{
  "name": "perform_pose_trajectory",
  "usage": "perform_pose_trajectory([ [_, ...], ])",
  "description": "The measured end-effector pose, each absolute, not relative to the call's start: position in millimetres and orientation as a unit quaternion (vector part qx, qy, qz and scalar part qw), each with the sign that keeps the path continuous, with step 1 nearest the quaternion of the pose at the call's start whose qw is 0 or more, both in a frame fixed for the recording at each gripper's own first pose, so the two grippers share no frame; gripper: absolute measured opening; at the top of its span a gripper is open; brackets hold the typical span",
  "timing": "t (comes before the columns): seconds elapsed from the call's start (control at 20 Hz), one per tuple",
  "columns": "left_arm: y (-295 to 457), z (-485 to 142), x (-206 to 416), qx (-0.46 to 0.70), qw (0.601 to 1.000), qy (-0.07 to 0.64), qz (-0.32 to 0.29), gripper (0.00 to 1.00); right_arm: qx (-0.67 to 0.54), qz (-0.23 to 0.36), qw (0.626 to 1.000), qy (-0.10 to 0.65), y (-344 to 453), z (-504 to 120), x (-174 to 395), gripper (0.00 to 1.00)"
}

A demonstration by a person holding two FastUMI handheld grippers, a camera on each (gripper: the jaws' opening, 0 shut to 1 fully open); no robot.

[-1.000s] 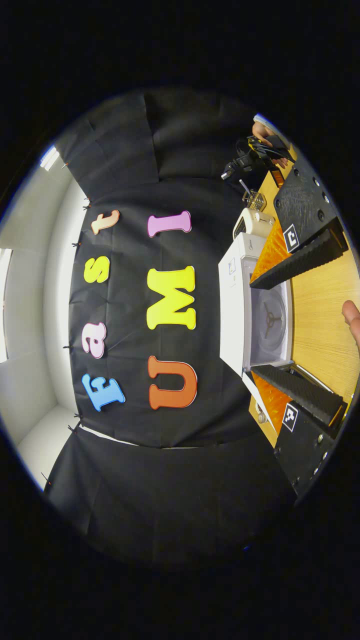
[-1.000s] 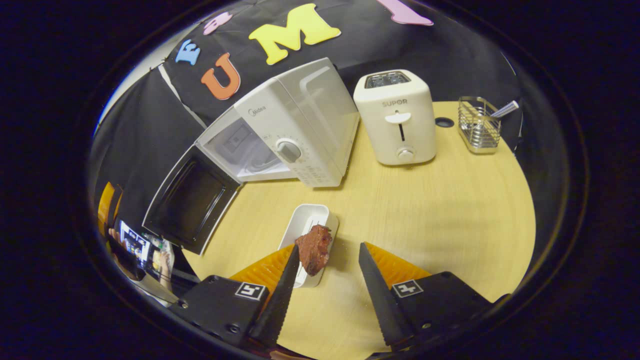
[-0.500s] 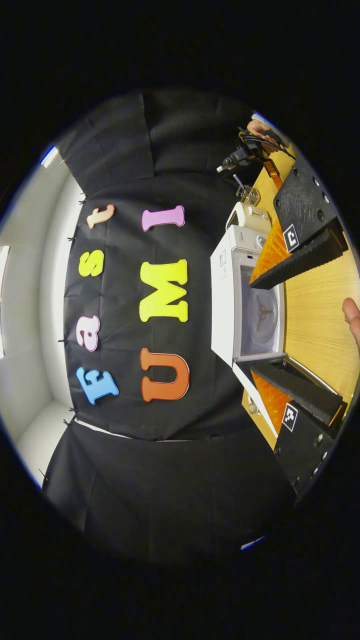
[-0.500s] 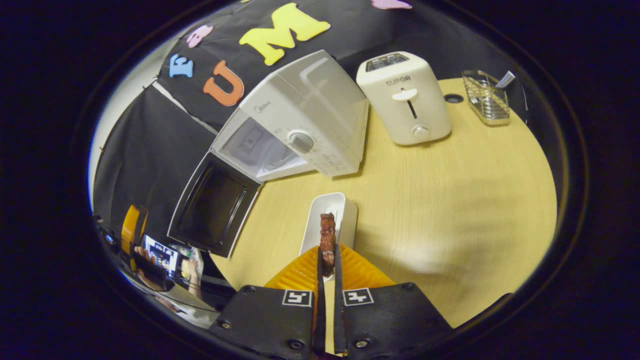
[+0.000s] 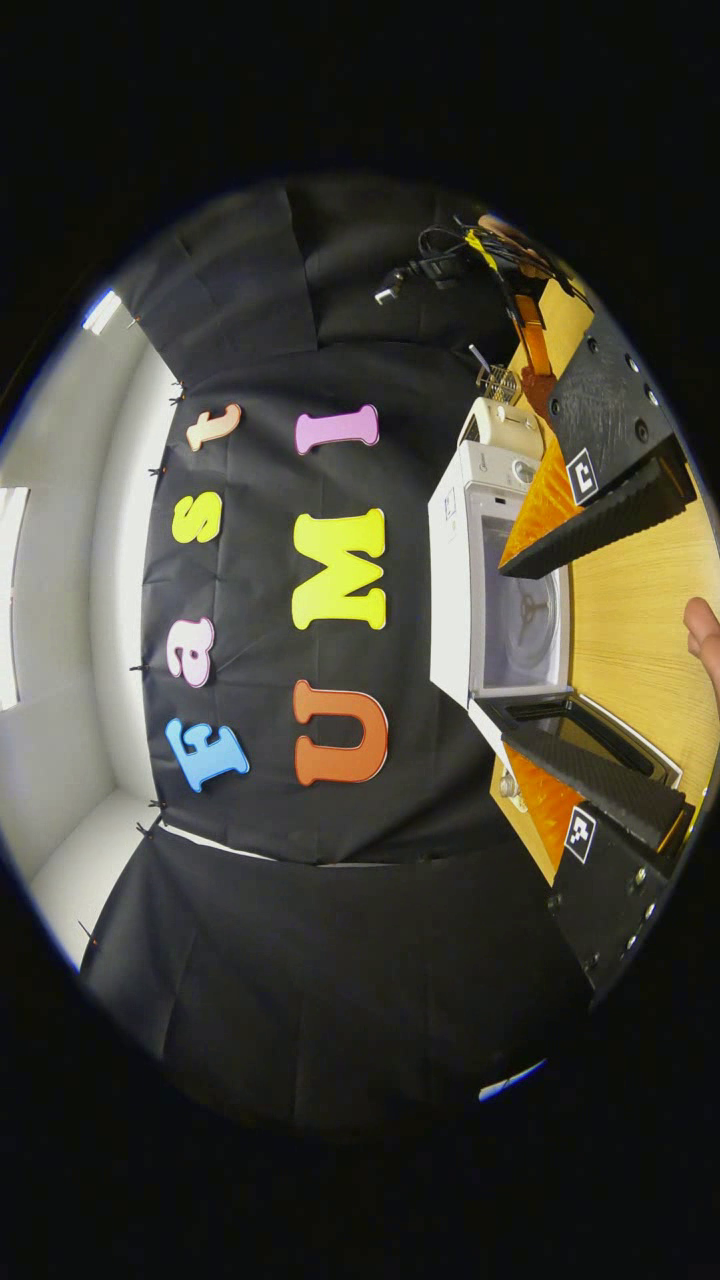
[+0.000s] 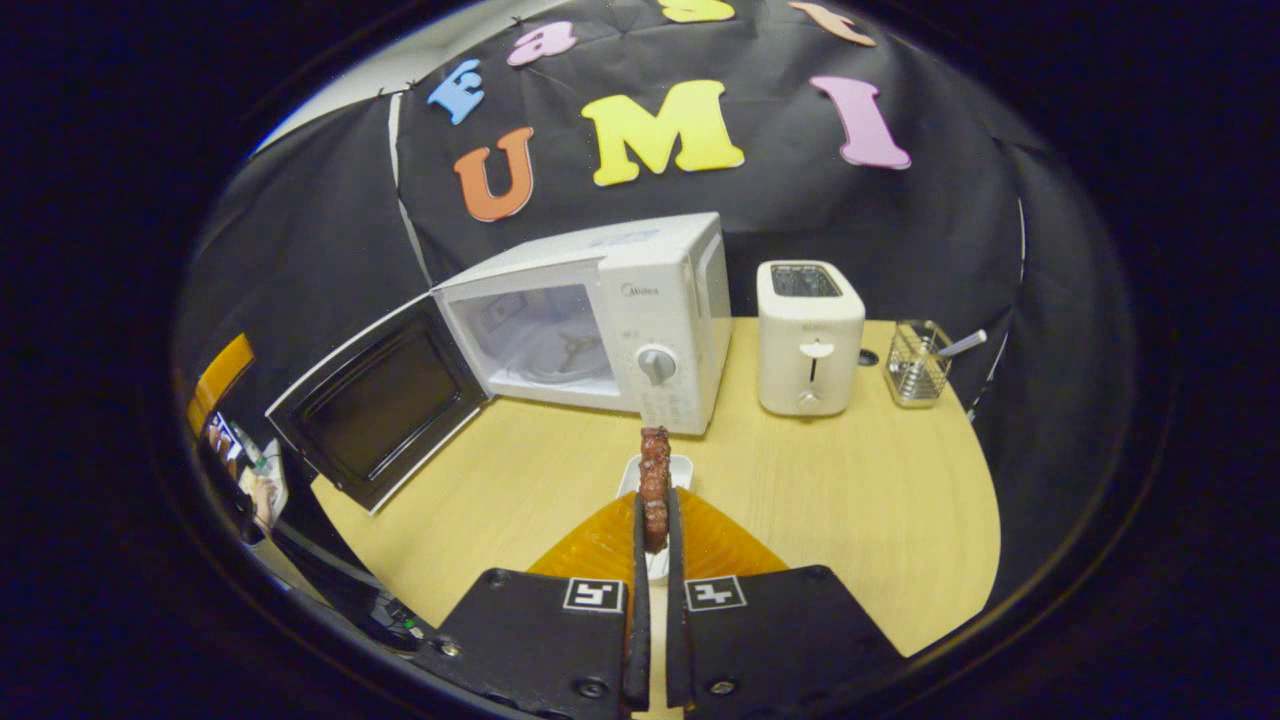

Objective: Open the microwave oven with the left hand, put the food in, and close the microwave oven.

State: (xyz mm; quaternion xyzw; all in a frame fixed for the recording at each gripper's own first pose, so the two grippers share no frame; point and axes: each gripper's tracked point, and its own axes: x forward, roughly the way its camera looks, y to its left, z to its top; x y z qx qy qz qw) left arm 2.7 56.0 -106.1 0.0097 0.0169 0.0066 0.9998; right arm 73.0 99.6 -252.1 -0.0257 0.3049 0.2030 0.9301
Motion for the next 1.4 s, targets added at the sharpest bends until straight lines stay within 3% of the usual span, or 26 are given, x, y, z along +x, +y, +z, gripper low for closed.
perform_pose_trajectory([
  [0.3,80,-115,-14,0.005,1.0,0.018,0.013,0.93,-0.095,0.188,0.956,0.204,160,-224,61,0.1],
  [0.65,104,-110,-27,-0.007,1.0,0.003,0.019,0.93,-0.072,0.183,0.969,0.152,222,-220,65,0.1],
  [1.4,136,-113,-15,-0.016,0.999,-0.014,0.043,0.93,-0.017,0.148,0.977,0.156,385,-288,201,0.09],
])
